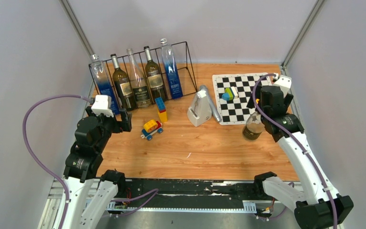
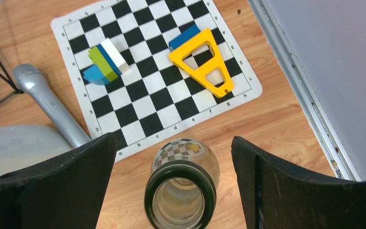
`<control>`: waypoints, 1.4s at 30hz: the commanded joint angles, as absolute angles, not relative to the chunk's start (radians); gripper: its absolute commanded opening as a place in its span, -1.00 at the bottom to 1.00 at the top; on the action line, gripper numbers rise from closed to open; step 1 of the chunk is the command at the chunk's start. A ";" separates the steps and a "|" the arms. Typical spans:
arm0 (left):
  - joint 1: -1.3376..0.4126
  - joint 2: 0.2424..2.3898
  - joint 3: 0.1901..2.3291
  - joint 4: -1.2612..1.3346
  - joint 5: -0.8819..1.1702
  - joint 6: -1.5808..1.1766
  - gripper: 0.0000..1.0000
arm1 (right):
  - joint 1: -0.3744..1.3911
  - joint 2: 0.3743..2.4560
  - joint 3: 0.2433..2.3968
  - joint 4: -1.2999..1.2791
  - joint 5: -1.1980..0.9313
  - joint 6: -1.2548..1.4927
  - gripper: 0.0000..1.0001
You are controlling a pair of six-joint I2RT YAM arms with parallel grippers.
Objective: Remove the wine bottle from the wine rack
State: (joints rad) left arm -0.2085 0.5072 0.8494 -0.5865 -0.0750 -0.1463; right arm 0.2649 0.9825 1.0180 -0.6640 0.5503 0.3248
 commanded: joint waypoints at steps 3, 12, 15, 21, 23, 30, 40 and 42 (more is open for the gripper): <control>-0.210 0.505 0.845 -0.552 -0.062 -0.124 1.00 | 0.261 0.989 1.196 -0.725 0.530 0.294 0.93; -0.210 0.504 0.845 -0.554 -0.063 -0.126 1.00 | 0.271 1.092 1.500 -0.794 0.511 0.193 1.00; -0.210 0.503 0.845 -0.552 -0.063 -0.126 1.00 | 0.297 1.177 1.627 -0.793 0.477 0.147 1.00; -0.210 0.499 0.845 -0.554 -0.068 -0.126 1.00 | 0.450 1.399 1.889 -0.793 0.465 0.059 1.00; -0.210 0.495 0.845 -0.554 -0.071 -0.127 1.00 | 0.493 1.477 1.966 -0.793 0.411 0.054 1.00; -0.210 0.491 0.844 -0.553 -0.072 -0.128 1.00 | 0.566 1.745 2.148 -0.753 0.175 0.106 1.00; -0.210 0.484 0.840 -0.548 -0.068 -0.129 1.00 | 0.580 2.041 2.299 -0.585 0.017 0.143 1.00; -0.210 0.481 0.839 -0.547 -0.066 -0.129 1.00 | 0.580 2.083 2.312 -0.551 -0.017 0.139 1.00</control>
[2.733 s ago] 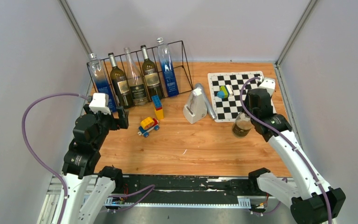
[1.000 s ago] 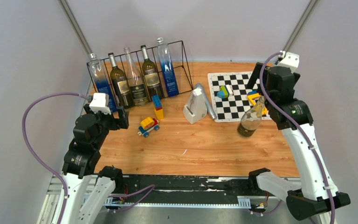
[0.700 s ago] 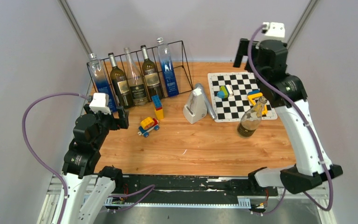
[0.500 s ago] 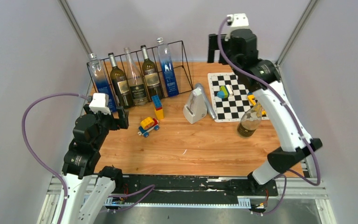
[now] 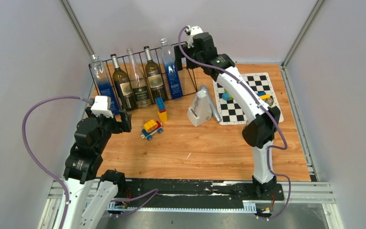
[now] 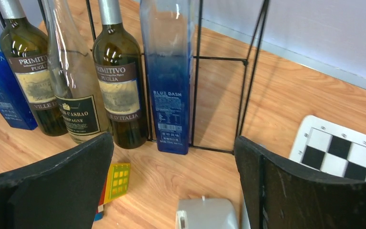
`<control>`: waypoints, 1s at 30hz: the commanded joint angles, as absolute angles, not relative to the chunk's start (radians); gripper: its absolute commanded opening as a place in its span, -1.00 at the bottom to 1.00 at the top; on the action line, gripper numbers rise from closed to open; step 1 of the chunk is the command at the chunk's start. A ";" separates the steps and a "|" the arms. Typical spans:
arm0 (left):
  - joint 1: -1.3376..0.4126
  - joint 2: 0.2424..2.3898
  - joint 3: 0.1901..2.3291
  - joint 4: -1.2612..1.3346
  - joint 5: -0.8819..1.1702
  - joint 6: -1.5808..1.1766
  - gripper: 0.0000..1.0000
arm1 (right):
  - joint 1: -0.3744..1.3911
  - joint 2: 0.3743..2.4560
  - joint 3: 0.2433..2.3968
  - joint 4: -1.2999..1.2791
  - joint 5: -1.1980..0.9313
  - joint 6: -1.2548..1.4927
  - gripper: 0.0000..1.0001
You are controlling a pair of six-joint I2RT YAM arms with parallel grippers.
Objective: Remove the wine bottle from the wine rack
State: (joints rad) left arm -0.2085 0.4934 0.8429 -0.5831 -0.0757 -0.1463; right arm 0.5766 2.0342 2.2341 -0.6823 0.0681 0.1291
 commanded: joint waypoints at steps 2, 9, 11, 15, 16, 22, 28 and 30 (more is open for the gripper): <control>-0.211 0.478 0.839 -0.546 -0.065 -0.129 1.00 | 0.581 2.115 2.311 -0.510 -0.038 0.135 1.00; -0.210 0.471 0.838 -0.543 -0.064 -0.129 1.00 | 0.584 2.204 2.295 -0.367 -0.079 0.122 1.00; -0.210 0.471 0.838 -0.544 -0.064 -0.129 1.00 | 0.588 2.229 2.293 -0.326 -0.083 0.115 1.00; -0.210 0.471 0.836 -0.544 -0.066 -0.130 1.00 | 0.599 2.280 2.296 -0.247 -0.074 0.085 1.00; -0.210 0.471 0.836 -0.544 -0.066 -0.129 1.00 | 0.601 2.291 2.296 -0.232 -0.072 0.080 1.00; -0.210 0.469 0.836 -0.543 -0.067 -0.129 1.00 | 0.602 2.373 2.326 -0.174 -0.051 0.047 1.00; -0.211 0.464 0.835 -0.543 -0.075 -0.127 1.00 | 0.603 2.428 2.346 -0.142 -0.038 0.013 1.00; -0.210 0.463 0.835 -0.543 -0.075 -0.128 1.00 | 0.603 2.442 2.348 -0.130 -0.026 0.005 1.00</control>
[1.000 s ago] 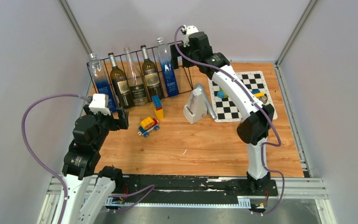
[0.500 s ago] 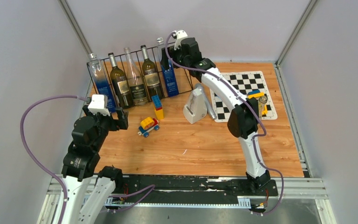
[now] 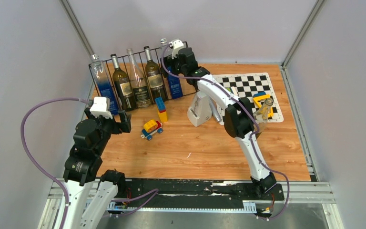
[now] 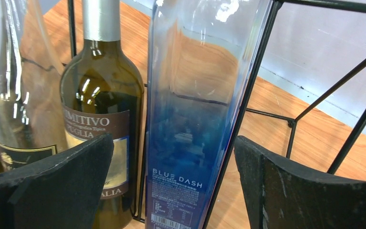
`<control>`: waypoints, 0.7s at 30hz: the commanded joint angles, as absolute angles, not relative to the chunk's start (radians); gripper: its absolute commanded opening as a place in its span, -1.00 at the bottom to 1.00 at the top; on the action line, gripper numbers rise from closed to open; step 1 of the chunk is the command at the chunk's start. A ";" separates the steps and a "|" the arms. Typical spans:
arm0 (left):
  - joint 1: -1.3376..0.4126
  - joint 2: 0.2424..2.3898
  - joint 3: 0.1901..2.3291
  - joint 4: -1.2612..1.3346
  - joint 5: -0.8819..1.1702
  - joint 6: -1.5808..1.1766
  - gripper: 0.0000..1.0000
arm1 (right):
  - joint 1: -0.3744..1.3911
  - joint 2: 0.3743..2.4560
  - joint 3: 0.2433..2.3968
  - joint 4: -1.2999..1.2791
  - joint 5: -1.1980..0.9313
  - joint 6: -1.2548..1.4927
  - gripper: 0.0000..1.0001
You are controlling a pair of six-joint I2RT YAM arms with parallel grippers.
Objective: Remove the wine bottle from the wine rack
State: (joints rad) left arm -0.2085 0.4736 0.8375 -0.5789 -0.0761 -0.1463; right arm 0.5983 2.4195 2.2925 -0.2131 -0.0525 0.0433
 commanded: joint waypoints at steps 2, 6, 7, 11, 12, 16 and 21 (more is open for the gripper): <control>-0.211 0.463 0.834 -0.543 -0.075 -0.127 1.00 | 0.603 2.459 2.353 -0.120 -0.019 0.005 1.00; -0.211 0.465 0.834 -0.543 -0.074 -0.128 1.00 | 0.603 2.493 2.367 -0.092 -0.004 -0.033 0.98; -0.210 0.465 0.834 -0.542 -0.074 -0.127 1.00 | 0.604 2.498 2.369 -0.080 -0.002 -0.034 0.96; -0.212 0.465 0.834 -0.542 -0.075 -0.127 1.00 | 0.602 2.532 2.394 -0.052 -0.002 -0.045 0.83; -0.211 0.465 0.834 -0.543 -0.075 -0.127 1.00 | 0.601 2.541 2.403 -0.051 0.032 -0.048 0.79; -0.210 0.466 0.834 -0.543 -0.075 -0.128 1.00 | 0.601 2.563 2.412 -0.030 0.050 -0.052 0.69; -0.210 0.466 0.833 -0.543 -0.074 -0.129 1.00 | 0.600 2.578 2.422 -0.013 0.052 -0.051 0.59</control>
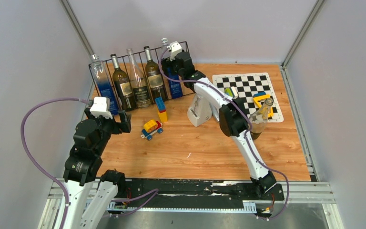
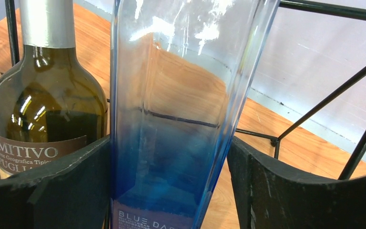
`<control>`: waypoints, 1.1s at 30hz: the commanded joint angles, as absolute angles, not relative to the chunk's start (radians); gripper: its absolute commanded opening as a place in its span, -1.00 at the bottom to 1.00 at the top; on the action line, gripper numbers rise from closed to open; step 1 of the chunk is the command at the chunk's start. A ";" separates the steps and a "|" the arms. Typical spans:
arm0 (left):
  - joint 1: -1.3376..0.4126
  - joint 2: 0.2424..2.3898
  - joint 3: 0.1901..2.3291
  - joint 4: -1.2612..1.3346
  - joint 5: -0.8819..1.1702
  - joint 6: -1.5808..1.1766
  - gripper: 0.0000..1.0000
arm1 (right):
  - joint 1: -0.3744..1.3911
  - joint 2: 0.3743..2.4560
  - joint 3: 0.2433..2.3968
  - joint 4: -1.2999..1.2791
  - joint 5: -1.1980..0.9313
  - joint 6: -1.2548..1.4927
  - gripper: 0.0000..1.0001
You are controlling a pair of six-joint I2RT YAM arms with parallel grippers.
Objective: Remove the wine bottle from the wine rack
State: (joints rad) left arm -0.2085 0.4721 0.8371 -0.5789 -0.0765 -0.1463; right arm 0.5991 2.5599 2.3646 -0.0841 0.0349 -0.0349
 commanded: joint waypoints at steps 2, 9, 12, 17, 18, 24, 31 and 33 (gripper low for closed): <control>-0.210 0.466 0.833 -0.541 -0.074 -0.128 1.00 | 0.600 2.582 2.430 -0.012 0.047 -0.051 0.59; -0.210 0.465 0.833 -0.541 -0.075 -0.129 1.00 | 0.595 2.579 2.437 -0.034 0.022 -0.046 0.38; -0.210 0.465 0.833 -0.541 -0.075 -0.129 1.00 | 0.596 2.538 2.396 -0.011 -0.005 -0.049 0.22; -0.210 0.463 0.833 -0.541 -0.077 -0.129 1.00 | 0.599 2.459 2.346 0.030 -0.032 -0.064 -0.11; -0.210 0.462 0.833 -0.541 -0.077 -0.128 1.00 | 0.600 2.444 2.338 0.029 -0.038 -0.068 -0.17; -0.210 0.457 0.832 -0.540 -0.079 -0.128 1.00 | 0.608 2.358 2.260 0.031 -0.029 -0.086 -0.47; -0.210 0.459 0.832 -0.540 -0.077 -0.129 1.00 | 0.613 2.251 2.153 0.031 0.000 -0.070 -0.88; -0.210 0.459 0.833 -0.539 -0.077 -0.130 1.00 | 0.616 2.218 2.129 0.031 0.030 -0.059 -0.94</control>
